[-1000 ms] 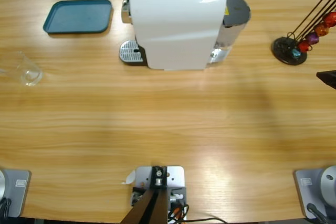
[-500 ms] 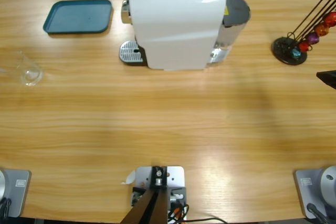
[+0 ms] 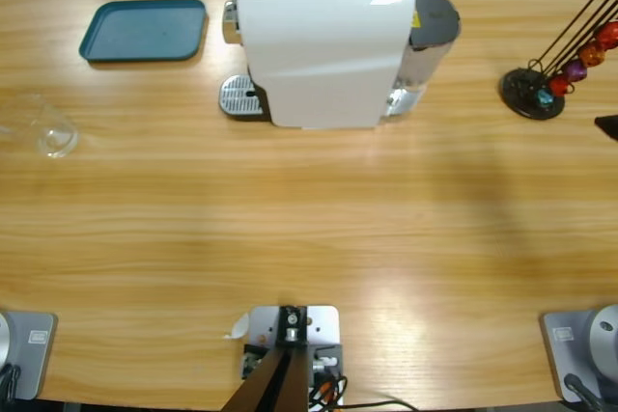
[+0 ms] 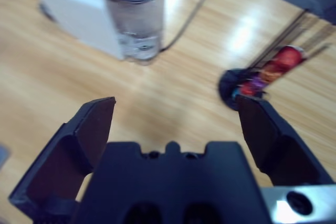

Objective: Pour coffee

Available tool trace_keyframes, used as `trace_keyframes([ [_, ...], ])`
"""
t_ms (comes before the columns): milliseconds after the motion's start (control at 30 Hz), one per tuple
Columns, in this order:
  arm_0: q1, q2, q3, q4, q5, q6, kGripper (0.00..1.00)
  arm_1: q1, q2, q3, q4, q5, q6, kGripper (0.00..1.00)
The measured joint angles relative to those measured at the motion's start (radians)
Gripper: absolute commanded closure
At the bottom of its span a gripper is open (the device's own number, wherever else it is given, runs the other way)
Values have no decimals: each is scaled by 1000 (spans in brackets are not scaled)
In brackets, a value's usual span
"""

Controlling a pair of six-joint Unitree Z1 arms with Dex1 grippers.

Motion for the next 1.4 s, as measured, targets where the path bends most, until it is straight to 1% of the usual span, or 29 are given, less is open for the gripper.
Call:
trace_keyframes([
  [33, -11, -24, 9, 3, 15, 78, 13, -2, 6, 0, -14, -49, 7, 105],
  [100, -39, -81, 59, 42, 67, 201, 11, -41, 34, 1, -80, -118, 25, 115],
  [200, -101, -173, 164, 174, 212, 321, 9, -149, 86, 49, -203, -159, 52, 115],
  [267, -132, -238, 232, 278, 297, 363, 9, -199, 110, 107, -302, -196, 84, 115],
  [333, -143, -305, 296, 358, 342, 385, 9, -219, 126, 159, -378, -250, 119, 117],
  [367, -145, -343, 324, 390, 356, 395, 8, -224, 133, 182, -404, -272, 134, 147],
  [400, -145, -383, 352, 422, 367, 402, 9, -229, 138, 210, -431, -289, 146, 205],
  [433, -145, -417, 374, 444, 373, 405, 9, -233, 141, 239, -463, -297, 155, 211],
  [500, -143, -475, 409, 480, 378, 407, 8, -237, 142, 284, -527, -285, 160, 211],
  [600, -141, -520, 455, 503, 379, 407, 5, -238, 166, 324, -610, -237, 159, 211],
  [733, -141, -533, 486, 515, 379, 413, 7, -259, 249, 371, -744, -199, 158, 211],
  [900, -141, -533, 502, 515, 379, 414, 9, -337, 351, 404, -875, -146, 158, 211],
  [967, -141, -533, 506, 515, 379, 414, 9, -362, 372, 412, -912, -130, 155, 247],
  [1000, -141, -533, 508, 515, 379, 414, 9, -375, 379, 416, -936, -115, 154, 284],
  [1033, -141, -533, 508, 515, 379, 414, 9, -390, 383, 421, -958, -98, 153, 347],
  [1067, -141, -533, 509, 515, 379, 414, 9, -401, 386, 423, -976, -83, 151, 367],
  [1167, -141, -533, 511, 515, 379, 414, 9, -425, 400, 433, -1009, -45, 143, 368],
  [1400, -141, -533, 514, 515, 379, 414, 9, -448, 434, 435, -1034, -18, 128, 373],
])
